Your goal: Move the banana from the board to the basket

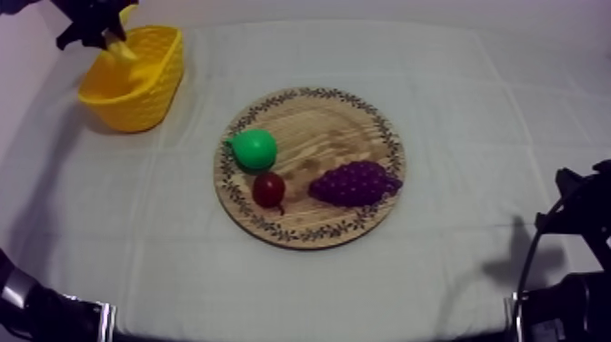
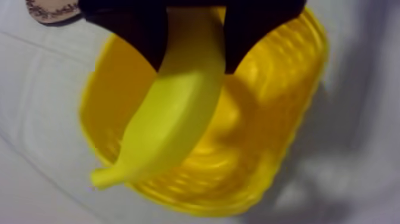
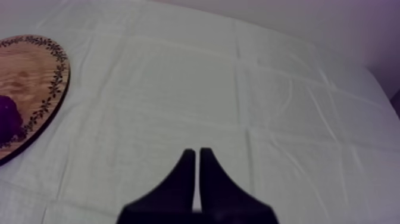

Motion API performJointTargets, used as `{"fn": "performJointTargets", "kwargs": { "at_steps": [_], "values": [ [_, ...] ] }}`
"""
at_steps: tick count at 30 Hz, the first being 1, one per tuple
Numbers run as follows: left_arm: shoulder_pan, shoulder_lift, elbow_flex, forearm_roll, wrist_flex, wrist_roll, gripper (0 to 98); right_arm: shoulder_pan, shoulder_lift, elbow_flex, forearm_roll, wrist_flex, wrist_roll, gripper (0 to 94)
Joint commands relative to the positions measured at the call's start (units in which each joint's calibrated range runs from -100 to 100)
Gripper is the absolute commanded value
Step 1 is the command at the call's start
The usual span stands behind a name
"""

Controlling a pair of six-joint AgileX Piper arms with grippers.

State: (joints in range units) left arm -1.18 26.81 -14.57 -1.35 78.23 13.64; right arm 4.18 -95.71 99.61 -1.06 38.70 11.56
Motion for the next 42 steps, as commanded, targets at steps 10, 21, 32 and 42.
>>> {"fn": "performJointTargets", "kwargs": {
  "at_steps": [10,21,32,42],
  "values": [
    [-0.54,2.98,6.09,0.06,-7.42,-1.49,20.7,0.03,-0.05,0.05,0.01,0.01,-0.01,0.4],
    [0.47,2.54,9.97,-0.08,-13.69,-2.89,38.3,0.03,-0.05,0.05,0.01,0.01,-0.01,0.4],
    [0.5,-0.12,14.92,1.15,-19.98,-4.23,43.5,0.03,-0.05,0.05,0.01,0.01,-0.01,0.4],
    [1.21,-3.44,17.18,2.28,-22.16,-6.69,4.6,0.03,-0.05,0.05,0.01,0.01,-0.01,0.4]
  ]
}}
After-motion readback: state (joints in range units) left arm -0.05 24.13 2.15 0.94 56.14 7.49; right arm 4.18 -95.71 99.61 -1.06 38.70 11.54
